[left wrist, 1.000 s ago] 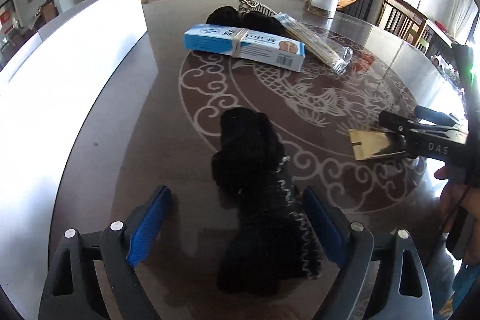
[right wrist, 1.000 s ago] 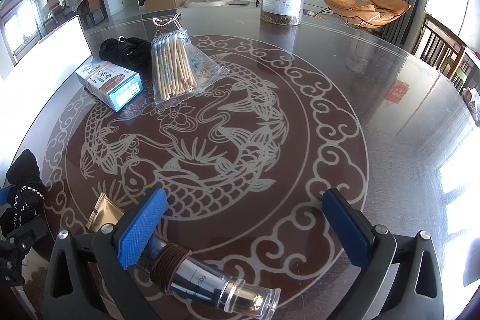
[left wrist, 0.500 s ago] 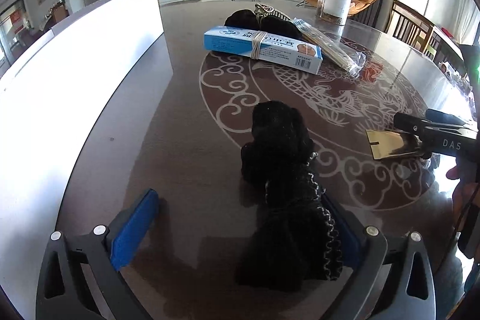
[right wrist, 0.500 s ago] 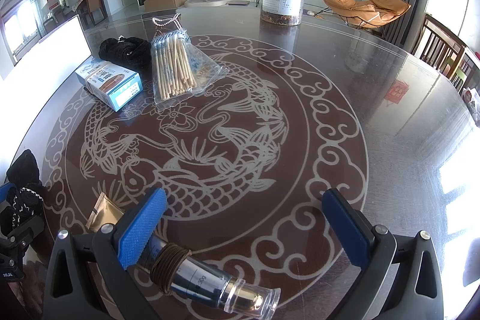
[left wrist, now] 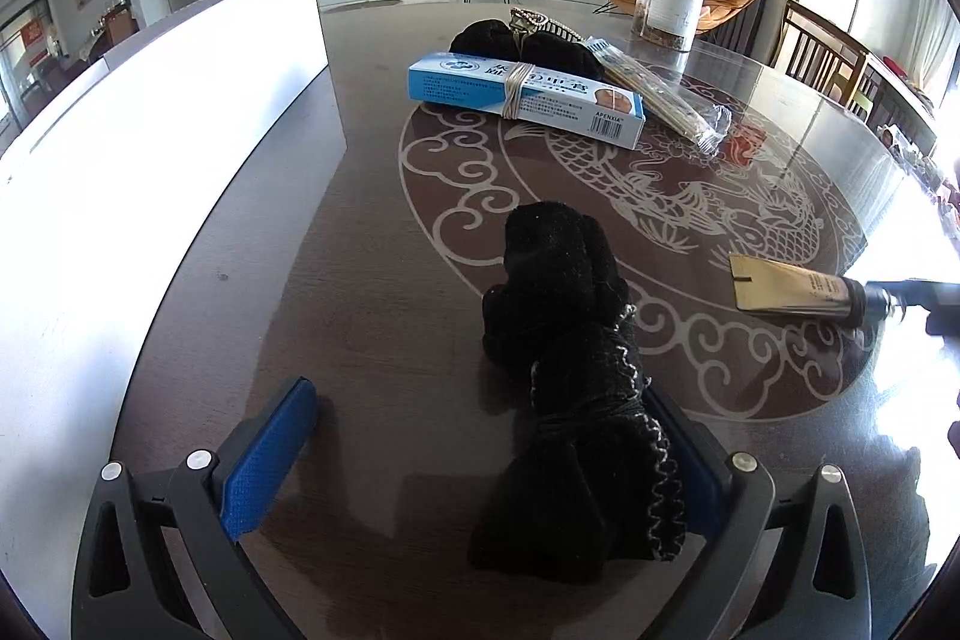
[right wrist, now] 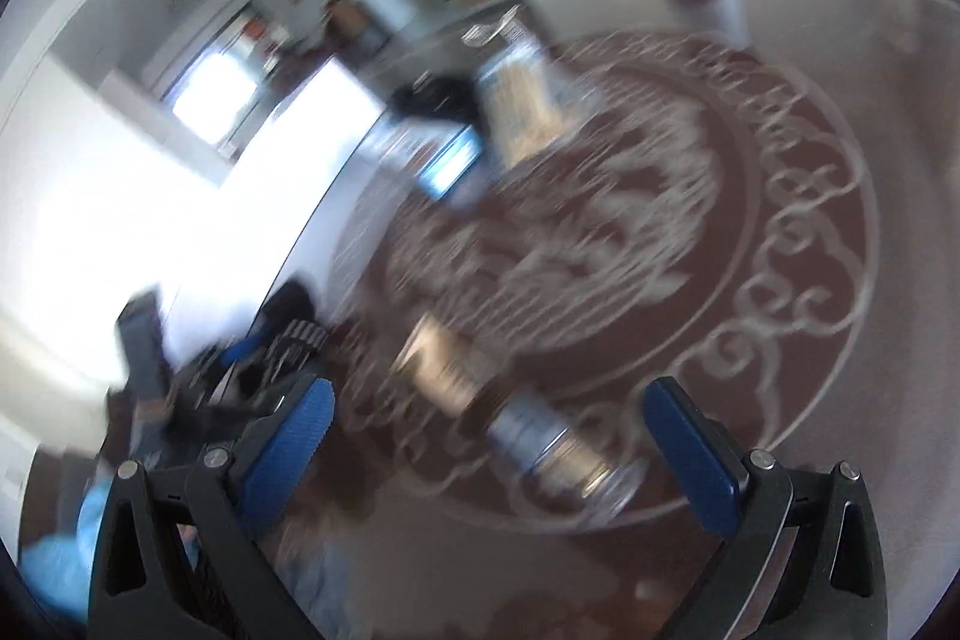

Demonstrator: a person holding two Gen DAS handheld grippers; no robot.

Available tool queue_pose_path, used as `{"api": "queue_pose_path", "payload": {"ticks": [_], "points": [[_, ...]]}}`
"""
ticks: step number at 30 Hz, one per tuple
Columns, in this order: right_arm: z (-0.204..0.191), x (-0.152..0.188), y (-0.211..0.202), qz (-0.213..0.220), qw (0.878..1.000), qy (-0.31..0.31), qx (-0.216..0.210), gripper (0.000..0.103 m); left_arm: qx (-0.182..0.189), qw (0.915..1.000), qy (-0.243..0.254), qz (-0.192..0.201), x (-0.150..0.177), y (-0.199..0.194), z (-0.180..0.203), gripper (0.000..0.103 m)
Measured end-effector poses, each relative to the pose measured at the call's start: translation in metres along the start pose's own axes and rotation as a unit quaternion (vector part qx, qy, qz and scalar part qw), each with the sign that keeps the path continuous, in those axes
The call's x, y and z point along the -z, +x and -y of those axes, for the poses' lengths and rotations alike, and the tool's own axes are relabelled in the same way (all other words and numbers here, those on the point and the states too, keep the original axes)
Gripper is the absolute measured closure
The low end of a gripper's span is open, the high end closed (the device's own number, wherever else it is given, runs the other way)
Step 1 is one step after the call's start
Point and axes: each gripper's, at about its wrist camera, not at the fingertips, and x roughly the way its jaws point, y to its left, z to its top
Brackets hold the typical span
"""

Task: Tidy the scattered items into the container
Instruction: 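Lift the black fabric item with the left tool while the right tool lifts the gold tube, then hold the black fabric item in the left tool while the right tool holds the gold tube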

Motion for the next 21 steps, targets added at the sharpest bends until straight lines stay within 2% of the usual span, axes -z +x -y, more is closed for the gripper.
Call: {"api": "queue_pose_path", "payload": {"ticks": [2,6,12,14,15,17,19,21], "points": [[-0.016,0.008,0.003,-0.034,0.998,-0.044,-0.003,0.000,0.000,1.0000,0.000,0.000,0.000,0.000,0.000,0.000],[-0.048,0.022,0.007,-0.031,0.981,-0.158,0.108,0.000,-0.001,1.0000,0.000,0.000,0.000,-0.001,0.000,0.000],[-0.056,0.023,0.029,-0.018,0.963,-0.213,0.164,0.002,-0.001,1.0000,0.000,0.000,0.000,-0.001,0.000,0.000],[-0.057,0.023,0.033,-0.027,0.961,-0.217,0.169,0.020,-0.001,1.0000,0.000,0.000,0.000,-0.001,0.000,0.000],[-0.059,0.024,0.035,-0.030,0.960,-0.218,0.172,0.023,-0.001,1.0000,0.000,0.000,0.000,-0.001,0.000,0.000],[-0.067,0.030,0.035,-0.034,0.959,-0.219,0.178,0.039,-0.002,1.0000,0.000,0.000,-0.001,-0.001,0.000,0.000],[-0.075,0.034,0.037,-0.036,0.963,-0.210,0.164,0.042,-0.002,1.0000,0.000,0.001,-0.001,-0.001,0.000,0.000],[-0.082,0.042,0.039,-0.032,0.962,-0.215,0.167,0.042,-0.002,1.0000,0.000,0.001,-0.001,-0.001,0.000,0.000]]}}
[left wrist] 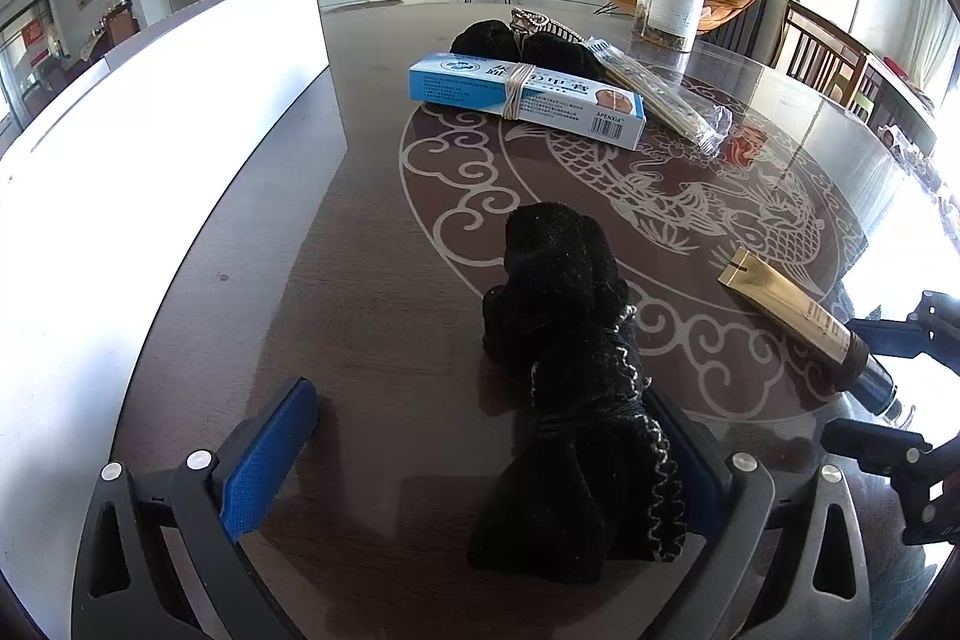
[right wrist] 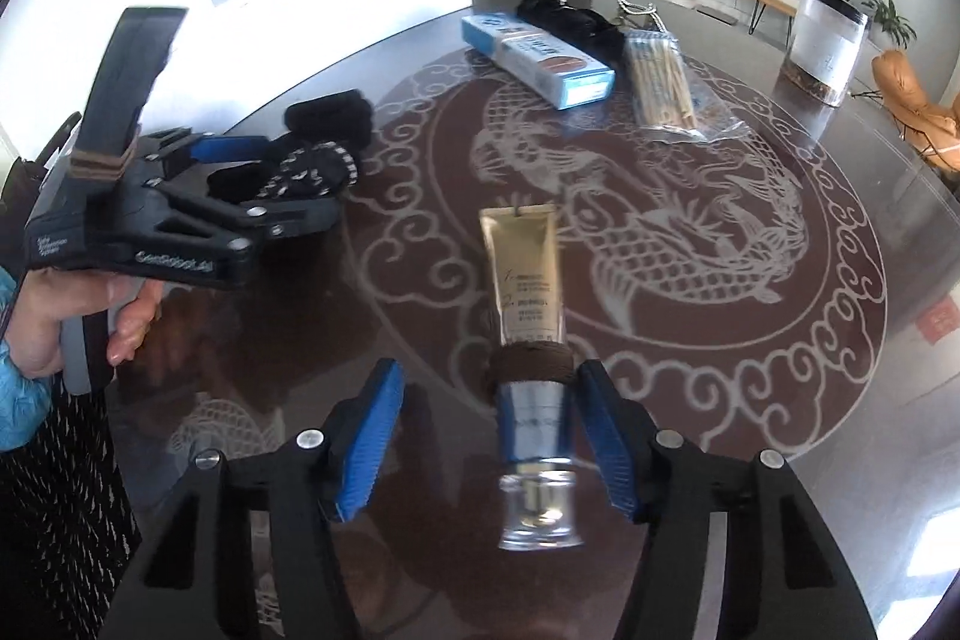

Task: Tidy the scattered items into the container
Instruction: 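Hold the black fabric item in the left tool while the right tool holds the gold tube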

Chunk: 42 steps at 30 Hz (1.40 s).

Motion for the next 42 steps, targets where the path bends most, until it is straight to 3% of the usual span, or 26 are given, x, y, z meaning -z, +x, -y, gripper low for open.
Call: {"api": "queue_pose_path", "payload": {"ticks": [6,8,10,13,42], "points": [[-0.004,-0.001,0.009,0.026,0.998,0.004,0.048,0.040,0.000,1.0000,0.000,0.000,0.000,0.000,0.000,0.000],[-0.004,-0.002,0.012,0.029,0.998,0.011,0.054,0.019,0.000,1.0000,0.000,0.000,0.000,0.000,0.000,0.000],[-0.004,0.000,0.016,0.028,0.998,0.019,0.060,0.006,0.000,1.0000,0.000,0.000,0.000,0.000,0.000,0.000],[-0.004,0.000,0.018,0.028,0.997,0.025,0.064,0.000,0.000,1.0000,0.000,0.000,0.000,0.000,0.000,0.000],[-0.003,0.000,0.019,0.027,0.997,0.027,0.066,0.000,0.000,1.0000,-0.001,0.000,-0.001,0.001,0.000,0.000]]}}
